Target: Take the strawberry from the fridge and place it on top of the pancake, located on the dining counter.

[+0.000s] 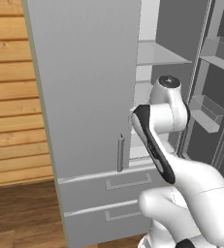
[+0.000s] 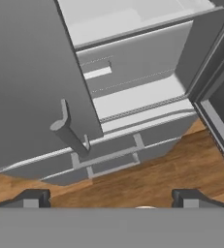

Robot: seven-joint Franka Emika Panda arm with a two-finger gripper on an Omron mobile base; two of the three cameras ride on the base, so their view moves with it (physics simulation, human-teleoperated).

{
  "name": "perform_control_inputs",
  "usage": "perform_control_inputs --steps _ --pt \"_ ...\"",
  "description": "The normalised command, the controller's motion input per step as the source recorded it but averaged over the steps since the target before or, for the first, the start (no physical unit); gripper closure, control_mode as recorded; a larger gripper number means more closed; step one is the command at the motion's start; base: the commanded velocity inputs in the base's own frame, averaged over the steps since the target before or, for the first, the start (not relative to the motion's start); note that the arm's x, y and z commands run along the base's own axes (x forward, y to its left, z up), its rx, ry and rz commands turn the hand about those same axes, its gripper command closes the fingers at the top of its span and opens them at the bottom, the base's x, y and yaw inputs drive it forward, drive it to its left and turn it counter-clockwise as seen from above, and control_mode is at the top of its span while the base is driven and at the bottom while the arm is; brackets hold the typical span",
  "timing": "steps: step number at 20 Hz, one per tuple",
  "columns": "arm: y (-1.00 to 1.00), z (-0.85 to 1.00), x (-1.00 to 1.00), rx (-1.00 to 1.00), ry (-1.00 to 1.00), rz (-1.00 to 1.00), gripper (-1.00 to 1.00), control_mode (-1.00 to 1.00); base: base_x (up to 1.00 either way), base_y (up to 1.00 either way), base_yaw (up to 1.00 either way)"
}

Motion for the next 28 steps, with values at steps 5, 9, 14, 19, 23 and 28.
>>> perform_control_inputs --steps 5,9,14,19,23,28 --pt "0.29 -0.17 0.40 0.00 0.12 0.04 -1.00 -1.00 0.00 0.00 0.00" --pt "0.38 -0.42 0.47 -0.02 0.01 0.01 -1.00 -1.00 0.00 0.00 0.00" --pt "0.42 -0.59 0.45 -0.05 -0.05 0.00 -1.00 -1.00 0.00 0.00 0.00" --pt "0.05 -0.46 0.46 -0.01 -0.11 0.00 -1.00 -1.00 0.00 0.00 0.00" --pt "-0.06 -0.30 0.57 0.00 0.00 0.00 -1.00 -1.00 0.00 0.00 0.00" --pt "0.00 -0.39 0.51 0.00 0.00 0.01 -1.00 -1.00 0.00 0.00 0.00"
